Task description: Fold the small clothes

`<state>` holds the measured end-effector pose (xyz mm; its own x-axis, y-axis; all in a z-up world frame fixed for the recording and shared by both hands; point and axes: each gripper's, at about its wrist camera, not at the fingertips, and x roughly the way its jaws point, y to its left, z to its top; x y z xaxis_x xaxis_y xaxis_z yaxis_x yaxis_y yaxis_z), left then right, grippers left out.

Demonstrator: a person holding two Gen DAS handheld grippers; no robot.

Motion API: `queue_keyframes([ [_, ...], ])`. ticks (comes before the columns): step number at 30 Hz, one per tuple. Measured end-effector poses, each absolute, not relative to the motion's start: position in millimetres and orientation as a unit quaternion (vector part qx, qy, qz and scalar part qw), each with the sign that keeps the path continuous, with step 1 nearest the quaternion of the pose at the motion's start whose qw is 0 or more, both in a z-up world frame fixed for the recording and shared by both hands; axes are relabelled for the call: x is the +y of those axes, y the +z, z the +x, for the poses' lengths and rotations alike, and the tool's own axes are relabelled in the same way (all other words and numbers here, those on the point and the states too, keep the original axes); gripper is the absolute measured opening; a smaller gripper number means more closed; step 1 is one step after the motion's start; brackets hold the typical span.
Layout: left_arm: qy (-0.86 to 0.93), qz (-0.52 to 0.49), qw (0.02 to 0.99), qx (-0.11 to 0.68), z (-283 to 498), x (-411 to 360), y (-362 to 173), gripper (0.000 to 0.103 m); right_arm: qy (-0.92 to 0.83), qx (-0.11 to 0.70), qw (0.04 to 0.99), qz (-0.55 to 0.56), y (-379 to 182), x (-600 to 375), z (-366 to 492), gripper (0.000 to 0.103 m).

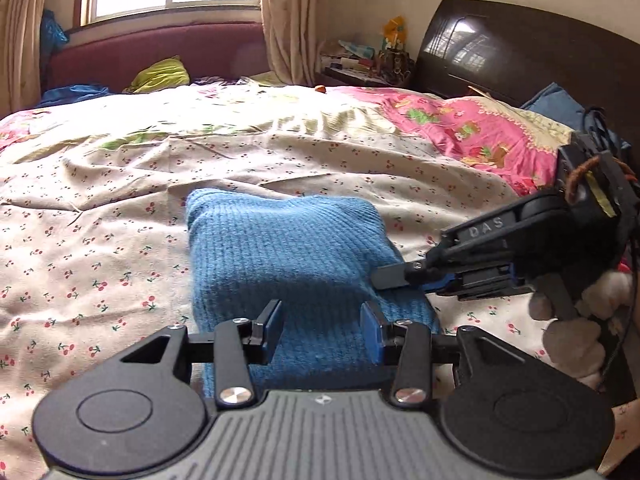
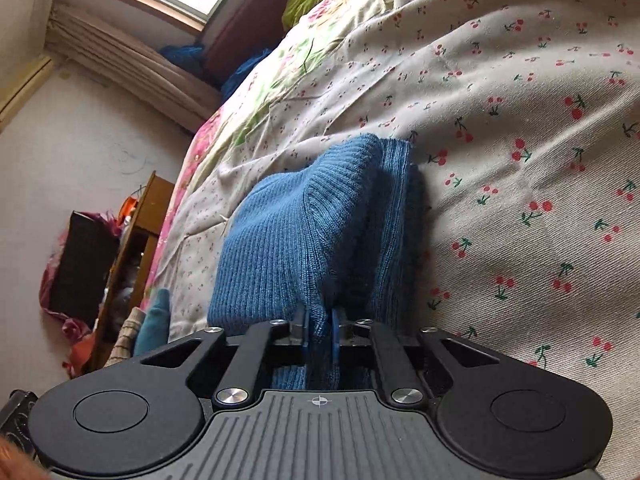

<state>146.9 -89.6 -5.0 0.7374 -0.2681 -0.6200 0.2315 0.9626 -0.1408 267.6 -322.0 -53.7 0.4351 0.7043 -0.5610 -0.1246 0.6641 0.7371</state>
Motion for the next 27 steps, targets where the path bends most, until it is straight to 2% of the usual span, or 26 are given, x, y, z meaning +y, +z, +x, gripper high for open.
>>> queue_keyframes([
  [4, -0.126, -0.026, 0.940, 0.315, 152, -84, -1, 0.054, 0.243, 0.414, 0.818, 0.318, -33, -346, 253, 0.008],
  [7, -0.120, -0.013, 0.938, 0.326, 164, -86, -16, 0.058, 0.200, 0.454, 0.816, 0.295, -56, -345, 259, 0.008],
  [10, -0.092, -0.001, 0.918, 0.385, 179, -85, -47, 0.058, 0.187, 0.475, 0.812, 0.282, -75, -333, 262, 0.008],
  [16, -0.099, -0.031, 0.915, 0.390, 173, -69, -54, 0.061, 0.180, 0.471, 0.835, 0.222, -51, -324, 256, 0.014],
  [21, -0.104, -0.067, 0.924, 0.361, 159, -60, -46, 0.060, 0.164, 0.408, 0.889, 0.127, 2, -305, 244, 0.015],
  [27, -0.093, -0.119, 0.936, 0.318, 152, -44, -41, 0.060, 0.247, 0.413, 0.876, 0.034, 21, -199, 291, 0.015],
])
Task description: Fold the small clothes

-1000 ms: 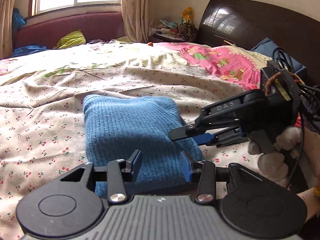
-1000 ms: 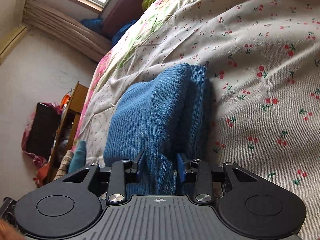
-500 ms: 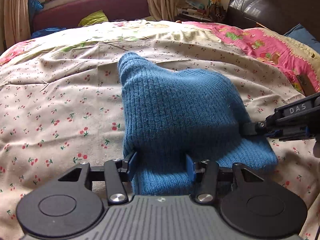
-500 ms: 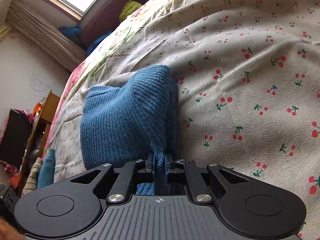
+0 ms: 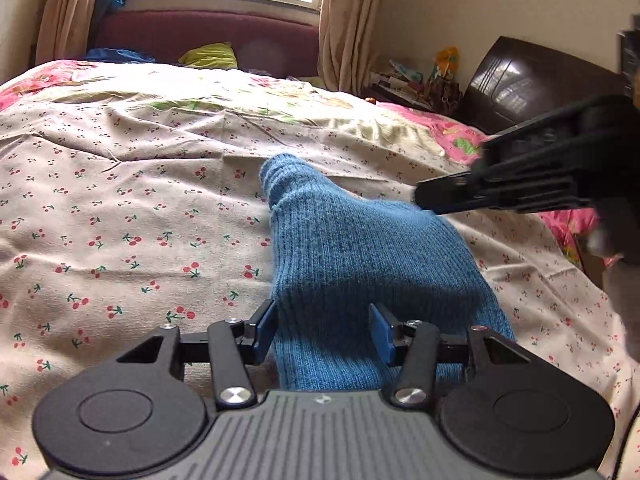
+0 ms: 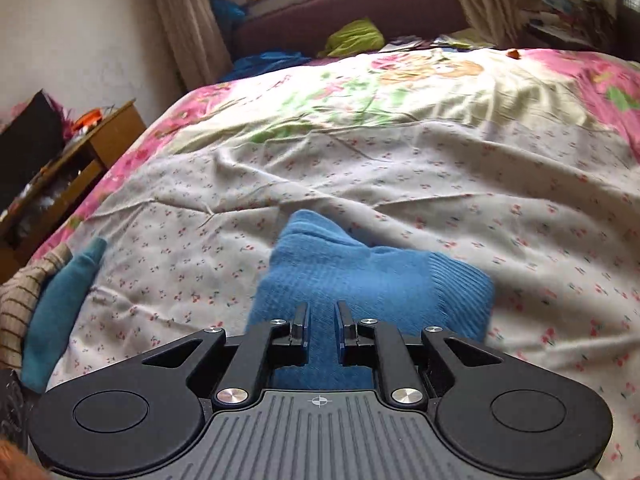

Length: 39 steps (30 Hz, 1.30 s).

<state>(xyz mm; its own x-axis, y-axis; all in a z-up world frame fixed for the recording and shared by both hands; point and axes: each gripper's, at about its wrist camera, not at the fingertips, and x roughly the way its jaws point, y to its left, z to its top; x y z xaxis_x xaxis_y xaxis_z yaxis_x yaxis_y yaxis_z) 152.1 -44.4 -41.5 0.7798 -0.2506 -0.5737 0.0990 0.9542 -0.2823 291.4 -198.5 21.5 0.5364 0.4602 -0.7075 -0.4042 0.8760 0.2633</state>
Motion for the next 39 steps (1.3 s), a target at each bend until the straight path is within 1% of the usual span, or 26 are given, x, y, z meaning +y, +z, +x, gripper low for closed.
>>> queue_keyframes([
  [4, -0.099, -0.135, 0.939, 0.300, 152, -37, -44, 0.060, 0.245, 0.450, 0.858, 0.022, -6, -145, 340, 0.015],
  [9, -0.117, -0.150, 0.918, 0.348, 163, -34, -70, 0.059, 0.224, 0.482, 0.847, -0.023, -46, -101, 376, 0.014],
  [13, -0.126, -0.184, 0.906, 0.360, 167, -21, -72, 0.059, 0.216, 0.484, 0.848, -0.014, -45, -100, 376, 0.014],
  [18, -0.125, -0.194, 0.904, 0.359, 160, -15, -66, 0.059, 0.208, 0.441, 0.873, 0.009, -2, -133, 343, 0.015],
  [21, -0.119, -0.187, 0.914, 0.339, 154, -14, -53, 0.059, 0.213, 0.418, 0.883, -0.003, 15, -159, 304, 0.015],
  [23, -0.108, -0.174, 0.925, 0.320, 155, -13, -43, 0.059, 0.203, 0.413, 0.888, -0.008, 17, -178, 281, 0.015],
  [25, -0.100, -0.156, 0.934, 0.306, 163, -15, -31, 0.059, 0.193, 0.404, 0.894, 0.003, 14, -197, 261, 0.015],
  [29, -0.094, -0.146, 0.935, 0.309, 196, -27, -19, 0.060, 0.179, 0.409, 0.894, 0.028, -5, -220, 240, 0.015],
  [31, -0.090, -0.129, 0.933, 0.323, 208, -32, -22, 0.060, 0.172, 0.413, 0.893, 0.040, -14, -228, 233, 0.015],
  [33, -0.077, -0.104, 0.928, 0.350, 216, -39, -33, 0.060, 0.168, 0.439, 0.880, 0.067, -33, -236, 229, 0.015],
  [34, -0.075, -0.096, 0.923, 0.364, 216, -43, -42, 0.062, 0.175, 0.453, 0.870, 0.084, -44, -240, 226, 0.015],
  [35, -0.074, -0.093, 0.921, 0.370, 214, -44, -50, 0.066, 0.179, 0.459, 0.866, 0.087, -53, -241, 222, 0.015],
  [36, -0.072, -0.094, 0.921, 0.370, 210, -45, -55, 0.069, 0.178, 0.453, 0.870, 0.080, -57, -240, 217, 0.014],
  [37, -0.071, -0.095, 0.922, 0.367, 208, -43, -56, 0.072, 0.177, 0.445, 0.874, 0.079, -56, -241, 212, 0.013],
  [39, -0.064, -0.090, 0.924, 0.366, 202, -40, -50, 0.074, 0.181, 0.430, 0.879, 0.102, -47, -244, 204, 0.015],
])
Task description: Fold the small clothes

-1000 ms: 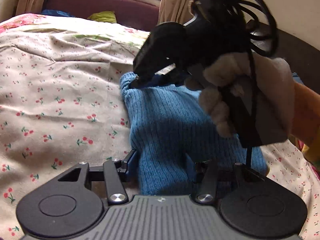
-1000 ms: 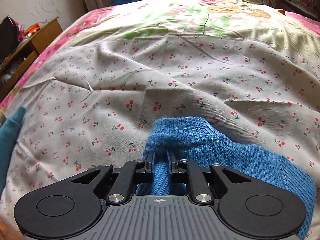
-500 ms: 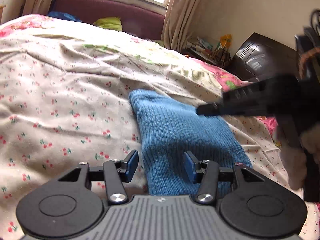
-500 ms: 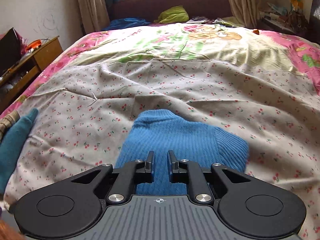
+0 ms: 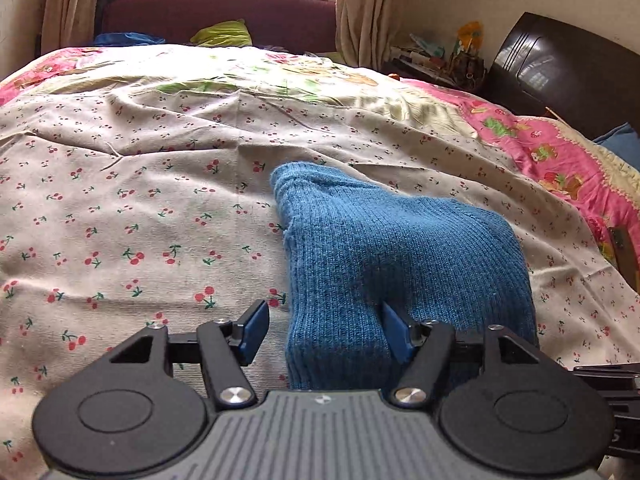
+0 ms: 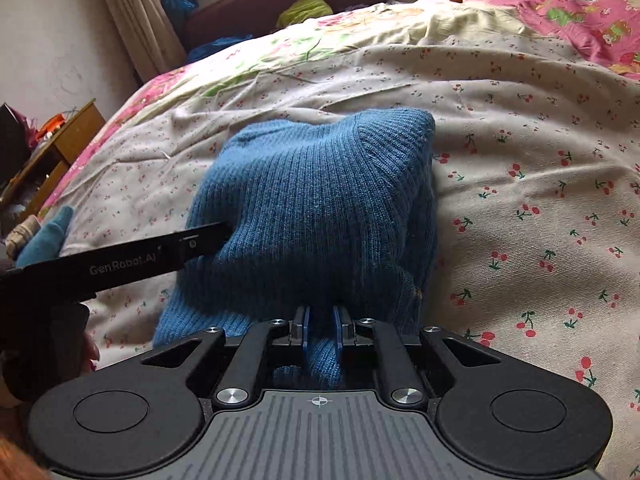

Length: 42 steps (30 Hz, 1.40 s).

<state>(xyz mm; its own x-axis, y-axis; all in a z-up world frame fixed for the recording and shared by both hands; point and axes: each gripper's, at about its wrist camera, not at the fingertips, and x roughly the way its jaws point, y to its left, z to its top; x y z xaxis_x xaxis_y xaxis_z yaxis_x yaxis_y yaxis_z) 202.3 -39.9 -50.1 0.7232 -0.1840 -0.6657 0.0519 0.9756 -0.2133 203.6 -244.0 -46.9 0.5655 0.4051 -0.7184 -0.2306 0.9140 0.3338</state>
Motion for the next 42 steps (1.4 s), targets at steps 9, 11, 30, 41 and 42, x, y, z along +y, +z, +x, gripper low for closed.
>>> queue_keyframes([
  [9, -0.045, -0.001, 0.927, 0.373, 190, -56, -35, 0.074, 0.153, 0.433, 0.876, 0.146, -54, -252, 196, 0.013],
  [11, -0.042, -0.005, 0.929, 0.368, 180, -56, -30, 0.073, 0.153, 0.419, 0.883, 0.143, -45, -251, 187, 0.015],
  [30, -0.037, -0.031, 0.915, 0.402, 137, -53, -37, 0.072, 0.129, 0.413, 0.897, 0.093, -32, -234, 155, 0.017],
  [41, -0.043, -0.051, 0.916, 0.395, 119, -48, -32, 0.072, 0.115, 0.420, 0.895, 0.091, -29, -229, 139, 0.017],
  [42, -0.042, -0.052, 0.916, 0.395, 119, -47, -32, 0.072, 0.112, 0.419, 0.896, 0.092, -28, -231, 139, 0.017],
])
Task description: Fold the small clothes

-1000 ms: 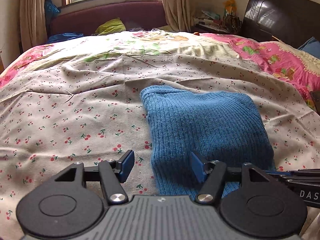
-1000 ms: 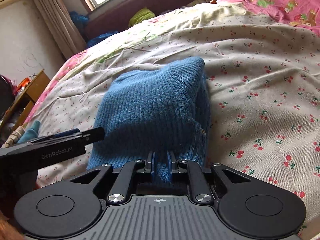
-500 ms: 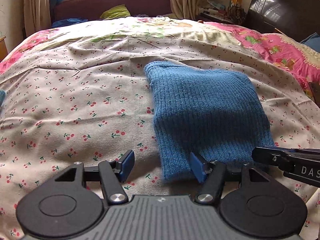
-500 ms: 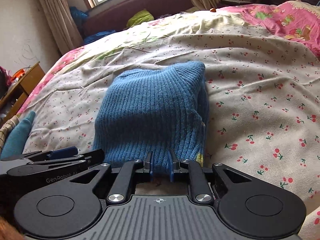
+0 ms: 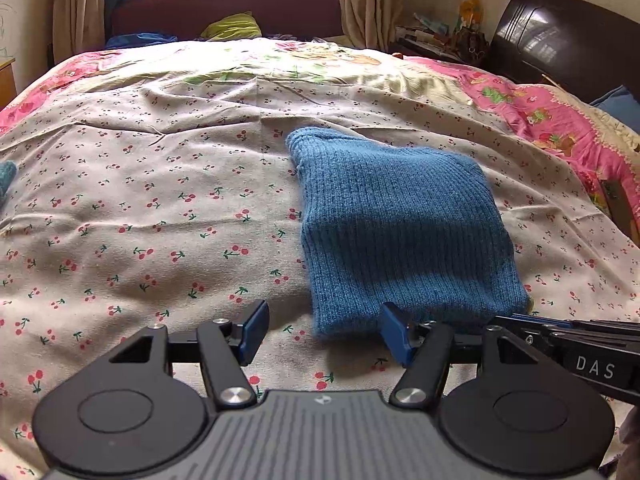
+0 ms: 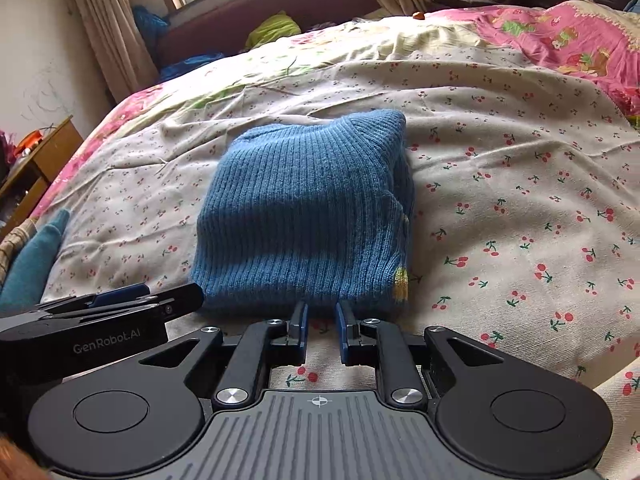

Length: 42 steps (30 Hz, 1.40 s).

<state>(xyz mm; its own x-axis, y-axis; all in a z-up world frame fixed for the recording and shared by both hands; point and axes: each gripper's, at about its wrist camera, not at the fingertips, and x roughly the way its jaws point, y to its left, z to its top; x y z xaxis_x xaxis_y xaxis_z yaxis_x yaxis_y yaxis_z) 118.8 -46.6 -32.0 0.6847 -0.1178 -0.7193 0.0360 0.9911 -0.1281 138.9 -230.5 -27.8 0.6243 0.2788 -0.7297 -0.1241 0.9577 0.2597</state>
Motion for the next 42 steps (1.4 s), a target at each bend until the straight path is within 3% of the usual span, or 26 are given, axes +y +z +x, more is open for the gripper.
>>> queue_keyframes([
  [3, -0.042, -0.060, 0.917, 0.392, 118, -41, -31, 0.072, 0.104, 0.414, 0.899, 0.099, -24, -237, 141, 0.018],
  [5, -0.043, -0.069, 0.917, 0.390, 119, -38, -29, 0.072, 0.103, 0.412, 0.898, 0.113, -23, -245, 144, 0.026],
  [9, -0.045, -0.079, 0.918, 0.386, 124, -35, -25, 0.072, 0.099, 0.408, 0.898, 0.133, -23, -257, 152, 0.028],
  [14, -0.052, -0.070, 0.919, 0.384, 137, -39, -21, 0.073, 0.098, 0.406, 0.895, 0.156, -27, -270, 170, 0.039],
  [18, -0.061, -0.061, 0.918, 0.386, 147, -47, -20, 0.073, 0.087, 0.409, 0.892, 0.173, -34, -281, 184, 0.040],
  [21, -0.076, -0.074, 0.915, 0.390, 158, -47, -23, 0.073, 0.091, 0.414, 0.887, 0.186, -42, -288, 196, 0.049],
  [31, -0.100, -0.100, 0.915, 0.377, 196, -38, -31, 0.075, 0.120, 0.409, 0.867, 0.257, -70, -306, 234, 0.057],
  [38, -0.102, -0.144, 0.899, 0.402, 220, -28, -54, 0.092, 0.147, 0.386, 0.862, 0.294, -83, -314, 238, 0.062],
  [42, -0.111, -0.172, 0.890, 0.407, 224, -24, -57, 0.093, 0.156, 0.361, 0.867, 0.306, -75, -331, 232, 0.062],
])
